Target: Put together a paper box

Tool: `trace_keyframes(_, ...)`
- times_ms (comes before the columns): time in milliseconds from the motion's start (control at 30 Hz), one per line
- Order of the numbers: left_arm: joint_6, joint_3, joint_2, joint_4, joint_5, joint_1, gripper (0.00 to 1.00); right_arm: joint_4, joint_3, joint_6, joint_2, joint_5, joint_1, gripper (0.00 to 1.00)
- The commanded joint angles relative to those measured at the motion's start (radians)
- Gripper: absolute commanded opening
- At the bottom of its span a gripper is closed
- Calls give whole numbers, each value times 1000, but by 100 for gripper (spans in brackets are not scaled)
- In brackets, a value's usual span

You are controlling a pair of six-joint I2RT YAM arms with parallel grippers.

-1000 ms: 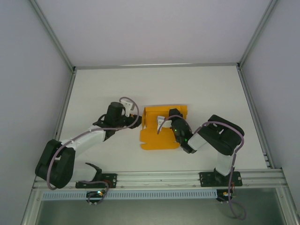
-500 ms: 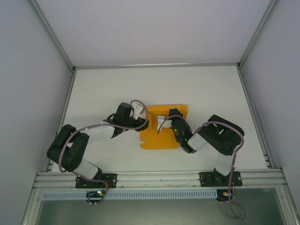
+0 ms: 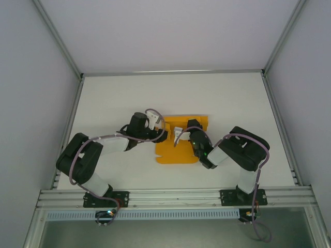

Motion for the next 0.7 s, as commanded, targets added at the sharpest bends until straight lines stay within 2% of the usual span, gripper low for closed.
trace_keyframes(0,-67,29,8,129,82,9,69,-4,11,19,21,-35,14,0)
trace_keyframes(67,-93,-2,-6,215,130,21,75,-3,10,19,20,-36,14,0)
trace_keyframes(133,-128,-30,-13,291,176,44,77,-4,12,19,19,-35,13,0)
trace_keyframes(200,-161,-41,-3,343,221,67,74,-3,11,18,21,-35,14,0)
trace_keyframes(267,-144,-25,16,309,209,68,62,-3,11,14,21,-33,14,0)
trace_keyframes(300,-122,-5,25,265,198,63,59,-3,11,15,21,-33,14,0)
trace_keyframes(400,-62,26,51,173,155,41,57,-2,11,12,20,-31,14,0)
trace_keyframes(567,-75,-7,68,228,163,35,58,-3,14,12,24,-29,14,0)
trace_keyframes(667,-55,2,66,189,95,12,55,-2,16,6,27,-28,14,0)
